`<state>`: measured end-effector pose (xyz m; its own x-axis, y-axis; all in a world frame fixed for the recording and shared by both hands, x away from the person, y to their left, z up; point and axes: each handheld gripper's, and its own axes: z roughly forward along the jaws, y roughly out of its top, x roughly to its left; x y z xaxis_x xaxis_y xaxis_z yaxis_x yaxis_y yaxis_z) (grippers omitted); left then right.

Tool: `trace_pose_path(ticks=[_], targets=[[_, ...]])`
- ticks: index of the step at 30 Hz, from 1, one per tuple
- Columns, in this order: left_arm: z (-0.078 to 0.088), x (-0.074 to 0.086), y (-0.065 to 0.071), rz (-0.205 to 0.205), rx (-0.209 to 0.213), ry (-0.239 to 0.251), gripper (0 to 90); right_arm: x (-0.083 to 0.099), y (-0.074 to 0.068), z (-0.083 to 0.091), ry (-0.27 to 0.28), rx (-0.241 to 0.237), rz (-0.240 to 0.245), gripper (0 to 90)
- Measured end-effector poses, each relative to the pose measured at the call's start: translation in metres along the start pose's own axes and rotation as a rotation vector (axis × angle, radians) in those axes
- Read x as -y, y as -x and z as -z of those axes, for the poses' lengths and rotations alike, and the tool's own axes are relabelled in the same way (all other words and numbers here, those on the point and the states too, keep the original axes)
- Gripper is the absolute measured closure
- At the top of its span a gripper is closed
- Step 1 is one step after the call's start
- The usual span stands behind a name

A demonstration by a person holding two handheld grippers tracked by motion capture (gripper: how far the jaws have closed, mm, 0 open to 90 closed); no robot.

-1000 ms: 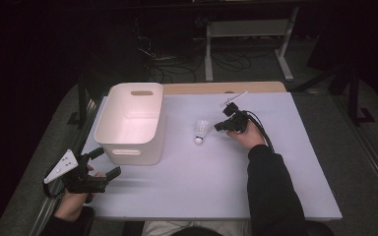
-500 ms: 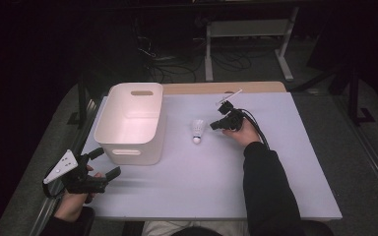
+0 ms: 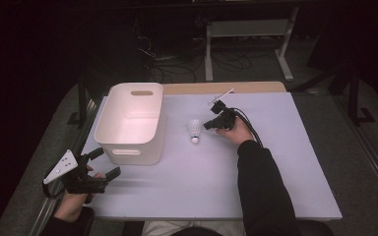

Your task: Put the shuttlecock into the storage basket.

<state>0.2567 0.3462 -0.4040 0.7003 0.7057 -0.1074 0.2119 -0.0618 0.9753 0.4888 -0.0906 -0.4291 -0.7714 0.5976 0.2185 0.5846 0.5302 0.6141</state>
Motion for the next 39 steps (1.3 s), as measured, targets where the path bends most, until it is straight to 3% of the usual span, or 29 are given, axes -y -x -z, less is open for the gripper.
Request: trace_pose_path(ticks=[10,39], targets=[[0.0,0.0,0.0,0.0,0.002,0.0,0.0,-0.007,-0.001,-0.008,-0.012,-0.012,-0.002,88.9],[0.001,0.0,0.0,0.001,0.002,-0.001,0.0,-0.022,-0.022,-0.026,-0.011,-0.063,0.052,88.8]])
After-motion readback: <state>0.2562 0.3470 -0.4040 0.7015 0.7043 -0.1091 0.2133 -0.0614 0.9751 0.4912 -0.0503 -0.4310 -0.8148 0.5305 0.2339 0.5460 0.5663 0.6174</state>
